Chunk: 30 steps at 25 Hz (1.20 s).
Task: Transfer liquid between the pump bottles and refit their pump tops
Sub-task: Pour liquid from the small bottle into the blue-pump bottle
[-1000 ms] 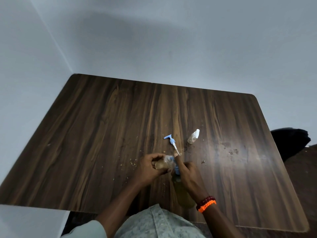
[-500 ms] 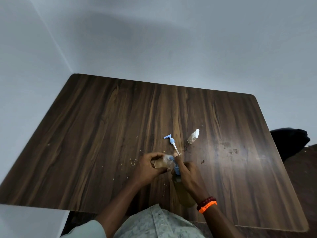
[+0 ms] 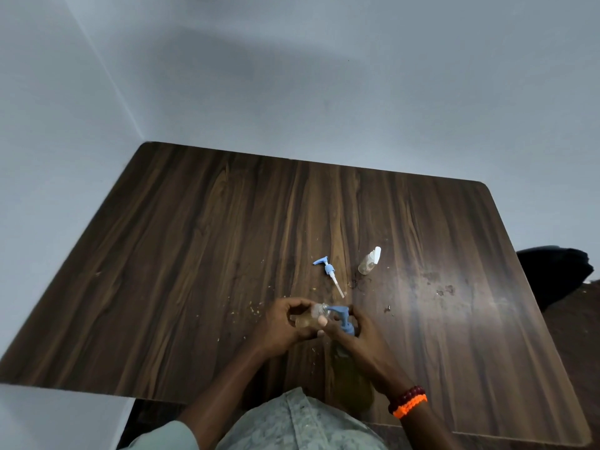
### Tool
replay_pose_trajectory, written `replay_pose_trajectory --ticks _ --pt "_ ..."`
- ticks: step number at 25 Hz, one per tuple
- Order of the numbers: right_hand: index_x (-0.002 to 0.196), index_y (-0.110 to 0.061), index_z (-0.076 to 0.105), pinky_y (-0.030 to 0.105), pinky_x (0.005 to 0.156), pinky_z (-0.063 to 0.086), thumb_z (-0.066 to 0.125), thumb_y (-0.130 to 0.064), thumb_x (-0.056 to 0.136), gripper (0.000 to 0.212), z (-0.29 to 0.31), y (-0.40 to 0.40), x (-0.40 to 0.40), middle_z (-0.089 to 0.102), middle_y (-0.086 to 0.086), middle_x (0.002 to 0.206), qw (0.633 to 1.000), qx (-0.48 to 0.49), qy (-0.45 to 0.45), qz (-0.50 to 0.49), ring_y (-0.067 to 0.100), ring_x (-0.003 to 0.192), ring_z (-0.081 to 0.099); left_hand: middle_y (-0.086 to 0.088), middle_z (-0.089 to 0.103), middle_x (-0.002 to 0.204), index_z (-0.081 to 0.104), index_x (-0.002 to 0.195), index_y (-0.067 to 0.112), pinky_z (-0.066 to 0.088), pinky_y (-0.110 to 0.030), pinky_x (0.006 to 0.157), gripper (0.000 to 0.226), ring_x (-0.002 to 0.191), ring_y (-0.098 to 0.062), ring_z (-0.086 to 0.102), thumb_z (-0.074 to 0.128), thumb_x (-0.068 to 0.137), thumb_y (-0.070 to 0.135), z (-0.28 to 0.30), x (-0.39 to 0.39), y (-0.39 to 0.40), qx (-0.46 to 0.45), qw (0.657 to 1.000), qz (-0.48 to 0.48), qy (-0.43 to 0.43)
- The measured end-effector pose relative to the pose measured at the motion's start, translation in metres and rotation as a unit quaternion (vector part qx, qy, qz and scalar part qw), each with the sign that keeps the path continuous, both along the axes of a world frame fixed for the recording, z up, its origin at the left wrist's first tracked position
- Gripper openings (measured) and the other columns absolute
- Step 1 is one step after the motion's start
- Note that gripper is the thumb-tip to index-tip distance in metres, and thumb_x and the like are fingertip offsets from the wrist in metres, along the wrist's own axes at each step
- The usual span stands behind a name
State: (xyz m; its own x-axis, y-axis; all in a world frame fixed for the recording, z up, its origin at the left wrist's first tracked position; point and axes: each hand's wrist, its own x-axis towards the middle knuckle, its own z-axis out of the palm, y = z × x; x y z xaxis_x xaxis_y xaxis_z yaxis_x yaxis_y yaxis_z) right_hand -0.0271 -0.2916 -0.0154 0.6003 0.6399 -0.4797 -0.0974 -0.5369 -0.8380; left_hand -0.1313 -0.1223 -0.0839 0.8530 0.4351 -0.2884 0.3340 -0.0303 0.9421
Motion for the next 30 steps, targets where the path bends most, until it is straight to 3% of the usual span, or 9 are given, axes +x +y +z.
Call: replay_pose_trajectory --ticks 3,6,8,10,11,13,16,26,30 --pt "0.113 -0.012 0.065 0.020 0.061 0.059 0.083 -0.053 0.061 0.069 -0.007 -0.022 -0.002 0.074 0.006 0.096 0.994 0.025 0.072 -0.076 0.013 0.074 0.074 0.005 0.082 0.113 0.080 0.111 0.029 0.062 -0.043 0.099 0.051 0.108 -0.015 0.077 0.100 0.065 0.032 -0.002 -0.003 0.001 0.000 1.000 0.019 -0.007" --pt "0.115 -0.011 0.065 0.035 0.073 0.059 0.093 -0.070 0.030 0.107 -0.020 -0.039 -0.006 0.073 0.012 0.100 0.981 0.009 0.146 -0.128 0.028 0.088 0.071 0.009 0.083 0.109 0.079 0.104 0.039 0.063 -0.042 0.098 0.045 0.104 -0.012 0.078 0.100 0.065 0.030 0.002 -0.005 0.007 0.000 1.000 0.030 -0.007" --pt "0.129 -0.007 0.060 0.034 0.071 0.060 0.096 -0.050 0.058 0.090 -0.021 -0.044 -0.018 0.073 0.015 0.104 0.976 0.006 0.179 -0.122 0.029 0.087 0.074 0.011 0.083 0.109 0.079 0.103 0.040 0.062 -0.043 0.099 0.044 0.103 -0.011 0.078 0.100 0.068 0.024 0.003 -0.006 0.006 -0.003 1.000 0.024 -0.006" --pt "0.138 -0.006 0.053 0.016 0.063 0.057 0.089 -0.025 0.078 0.072 -0.017 -0.046 -0.033 0.069 0.005 0.103 0.985 -0.005 0.134 -0.109 0.017 0.080 0.073 0.011 0.083 0.111 0.079 0.104 0.039 0.062 -0.046 0.101 0.044 0.105 -0.013 0.078 0.100 0.067 0.027 0.005 -0.005 0.005 -0.004 1.000 0.025 -0.009" --pt "0.141 -0.011 0.049 0.010 0.071 0.053 0.095 -0.035 0.069 0.089 -0.019 -0.048 -0.036 0.067 0.001 0.112 0.993 -0.015 0.085 -0.084 0.014 0.091 0.071 0.011 0.083 0.111 0.079 0.104 0.038 0.061 -0.048 0.102 0.044 0.106 -0.013 0.078 0.100 0.067 0.028 0.006 -0.005 0.005 -0.006 1.000 0.026 -0.011" --pt "0.150 -0.025 0.037 0.008 0.099 0.041 0.092 -0.062 0.047 0.123 -0.022 -0.053 -0.035 0.053 -0.005 0.146 0.997 -0.017 -0.058 -0.051 0.006 0.129 0.056 0.010 0.082 0.113 0.079 0.106 0.038 0.060 -0.049 0.103 0.046 0.108 -0.013 0.077 0.099 0.066 0.033 0.009 -0.005 0.006 0.002 1.000 0.025 -0.008" --pt "0.161 -0.042 0.016 0.017 0.118 0.035 0.087 -0.040 0.072 0.113 -0.018 -0.052 -0.025 0.031 -0.023 0.164 0.984 0.060 -0.168 0.012 -0.002 0.143 0.045 0.011 0.082 0.114 0.078 0.108 0.037 0.060 -0.050 0.104 0.047 0.109 -0.011 0.076 0.097 0.064 0.039 0.011 -0.006 0.006 0.004 1.000 0.015 -0.004" --pt "0.153 -0.048 0.027 0.017 0.105 0.048 0.079 -0.045 0.084 0.087 0.009 -0.022 0.000 0.042 -0.040 0.146 0.952 0.111 -0.266 0.100 -0.007 0.129 0.053 0.007 0.081 0.117 0.079 0.119 0.025 0.060 -0.051 0.103 0.057 0.112 -0.013 0.076 0.094 0.067 0.045 0.024 0.002 0.008 0.012 1.000 0.010 -0.024" --pt "0.150 -0.044 0.031 0.002 0.100 0.042 0.084 -0.045 0.080 0.088 0.016 -0.018 0.002 0.040 -0.048 0.139 0.944 0.097 -0.290 0.126 -0.017 0.124 0.050 0.012 0.080 0.115 0.078 0.115 0.033 0.061 -0.047 0.101 0.046 0.109 -0.009 0.075 0.094 0.072 0.038 0.032 0.005 0.009 0.032 0.999 0.000 -0.030"
